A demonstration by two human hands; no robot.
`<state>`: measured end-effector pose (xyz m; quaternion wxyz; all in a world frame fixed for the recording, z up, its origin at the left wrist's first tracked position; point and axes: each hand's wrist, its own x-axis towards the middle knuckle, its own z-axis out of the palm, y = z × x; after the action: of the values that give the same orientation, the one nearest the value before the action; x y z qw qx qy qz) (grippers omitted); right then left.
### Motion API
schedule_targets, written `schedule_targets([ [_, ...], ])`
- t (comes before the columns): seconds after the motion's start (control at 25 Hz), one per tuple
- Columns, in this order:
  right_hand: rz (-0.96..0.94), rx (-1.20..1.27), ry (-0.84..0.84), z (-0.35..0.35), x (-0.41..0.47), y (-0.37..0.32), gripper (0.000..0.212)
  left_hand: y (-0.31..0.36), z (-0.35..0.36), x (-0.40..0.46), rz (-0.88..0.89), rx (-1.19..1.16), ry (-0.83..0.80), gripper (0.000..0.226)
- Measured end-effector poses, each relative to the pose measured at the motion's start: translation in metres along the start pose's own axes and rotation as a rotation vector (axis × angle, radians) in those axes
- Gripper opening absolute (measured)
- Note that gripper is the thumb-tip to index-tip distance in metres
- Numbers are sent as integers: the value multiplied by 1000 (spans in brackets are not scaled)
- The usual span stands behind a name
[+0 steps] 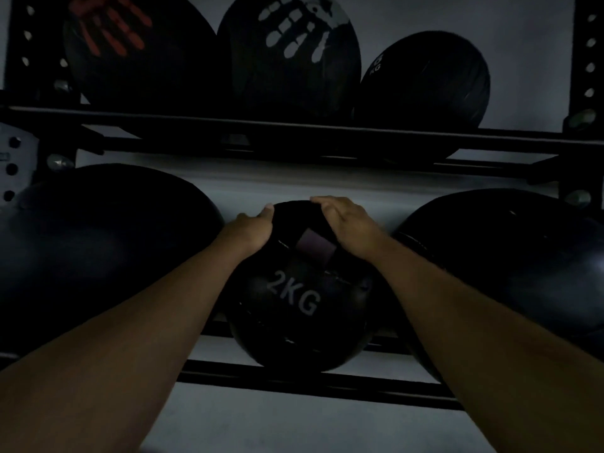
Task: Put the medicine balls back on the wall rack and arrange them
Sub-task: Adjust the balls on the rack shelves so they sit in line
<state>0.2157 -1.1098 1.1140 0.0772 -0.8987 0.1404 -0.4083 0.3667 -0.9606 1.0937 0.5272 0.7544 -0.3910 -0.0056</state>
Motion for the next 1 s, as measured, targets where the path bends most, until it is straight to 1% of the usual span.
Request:
schedule_targets([
  [0.04, -2, 7, -73, -7, 13, 4, 48, -4, 3, -11, -5, -1, 43, 95],
  [0.08, 0, 11, -109, -9, 22, 7, 48, -10, 9, -23, 5, -22, 105, 96],
  [0.12, 13, 7, -127, -8, 26, 8, 48, -17, 18, -36, 72, -53, 162, 95],
  [0.16, 5, -15, -126, -6, 29, 8, 48, -24, 29, -49, 185, -32, 210, 91],
  [0.2, 14, 17, -68, -5, 28, 7, 46, -34, 37, -59, 323, 39, 213, 91],
  [0.24, 47, 122, 56, -3, 23, 6, 44, -49, 41, -69, 454, 109, 191, 97],
  [0.28, 96, 222, 224, -2, 16, 5, 41, -59, 43, -72, 521, 151, 174, 105],
  [0.32, 142, 337, 403, 0, 3, 4, 38, -63, 45, -71, 538, 162, 179, 110],
  [0.36, 153, 430, 533, 6, -17, 0, 37, -65, 47, -68, 543, 142, 203, 111],
  [0.4, 138, 450, 587, 16, -42, -3, 37, -63, 48, -66, 549, 121, 240, 110],
  [0.44, 111, 378, 570, 30, -69, -7, 41, -61, 49, -64, 564, 118, 292, 109],
  [0.52, 48, 75, 479, 56, -104, -11, 53, -61, 51, -61, 600, 145, 375, 107],
  [0.6, 23, -36, 449, 49, -88, -13, 58, -53, 48, -55, 559, 169, 399, 106],
  [0.64, 37, -67, 422, 37, -69, -13, 58, -41, 44, -49, 498, 162, 386, 104],
  [0.68, 63, -76, 351, 25, -45, -10, 56, -25, 39, -40, 409, 138, 354, 101],
  [0.76, 150, 49, 100, -4, 3, -5, 50, 8, 31, -21, 174, 47, 223, 102],
  [0.8, 200, 92, -34, -11, 19, -4, 48, 17, 29, -15, 92, 39, 166, 105],
  [0.84, 246, 114, -101, -11, 29, 0, 45, 20, 30, -14, 63, 69, 152, 105],
  [0.88, 278, 151, -86, -7, 33, 2, 42, 15, 32, -19, 128, 116, 191, 100],
  [0.92, 278, 129, -42, -4, 32, 1, 39, 3, 37, -31, 287, 160, 262, 91],
  [0.96, 282, 146, 55, -2, 29, 2, 38, -12, 42, -45, 473, 203, 313, 84],
  [1.0, 282, 211, 177, -1, 23, 1, 37, -23, 46, -55, 594, 230, 323, 79],
])
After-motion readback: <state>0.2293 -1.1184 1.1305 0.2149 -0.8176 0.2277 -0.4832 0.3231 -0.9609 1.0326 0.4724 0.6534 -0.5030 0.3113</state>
